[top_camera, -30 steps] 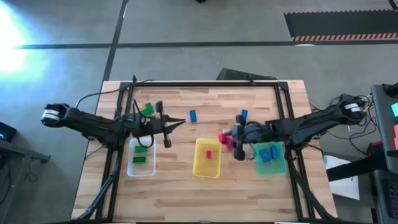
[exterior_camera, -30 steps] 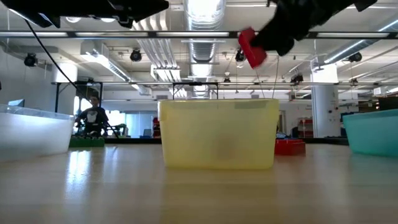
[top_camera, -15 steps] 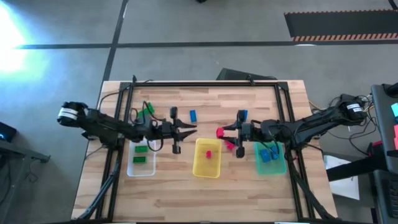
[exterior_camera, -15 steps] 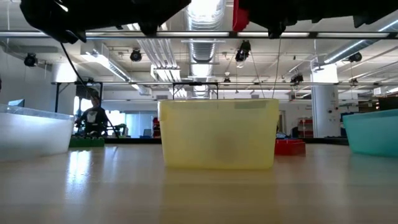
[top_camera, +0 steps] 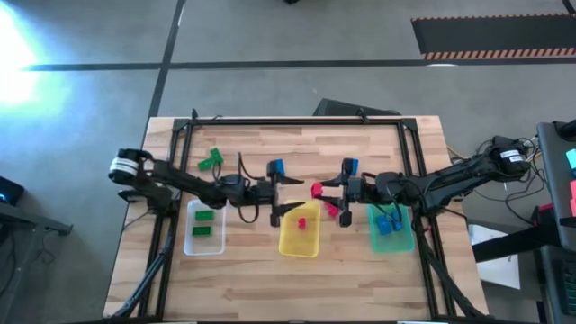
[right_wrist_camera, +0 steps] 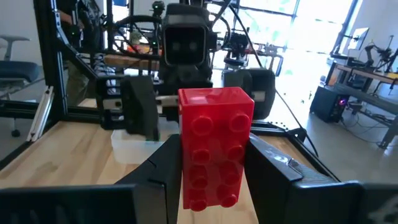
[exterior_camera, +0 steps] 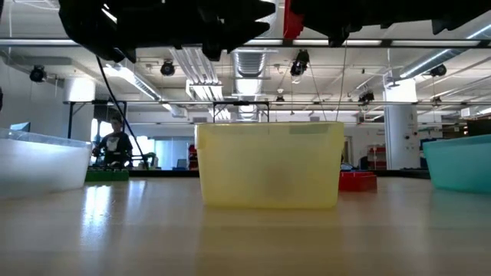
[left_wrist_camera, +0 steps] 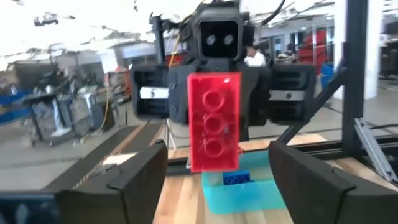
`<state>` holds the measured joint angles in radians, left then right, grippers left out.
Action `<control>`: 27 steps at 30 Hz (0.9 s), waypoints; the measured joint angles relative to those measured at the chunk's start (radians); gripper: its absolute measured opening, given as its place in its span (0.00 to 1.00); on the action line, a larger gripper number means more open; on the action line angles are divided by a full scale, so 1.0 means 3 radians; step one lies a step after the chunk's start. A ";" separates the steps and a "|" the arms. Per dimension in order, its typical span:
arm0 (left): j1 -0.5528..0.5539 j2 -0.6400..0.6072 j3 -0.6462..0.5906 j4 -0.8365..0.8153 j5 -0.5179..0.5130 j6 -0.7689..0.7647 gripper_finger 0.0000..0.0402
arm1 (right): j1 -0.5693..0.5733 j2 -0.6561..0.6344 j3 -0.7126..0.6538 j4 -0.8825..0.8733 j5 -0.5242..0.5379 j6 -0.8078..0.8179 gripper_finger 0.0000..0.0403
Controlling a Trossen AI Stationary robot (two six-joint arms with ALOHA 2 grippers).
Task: Sort & place blocks by color
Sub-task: Put the red game piece into the yellow bin
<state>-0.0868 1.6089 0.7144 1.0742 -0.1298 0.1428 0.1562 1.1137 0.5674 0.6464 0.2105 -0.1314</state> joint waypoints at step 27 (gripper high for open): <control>0.0028 0.0560 0.0567 -0.0031 -0.0020 -0.0265 0.69 | -0.0022 0.0004 0.0001 0.0067 -0.0013 -0.0058 0.31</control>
<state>-0.0784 1.7769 0.8845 1.0649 -0.1358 0.0632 0.1497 1.1149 0.5678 0.6666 0.2066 -0.1490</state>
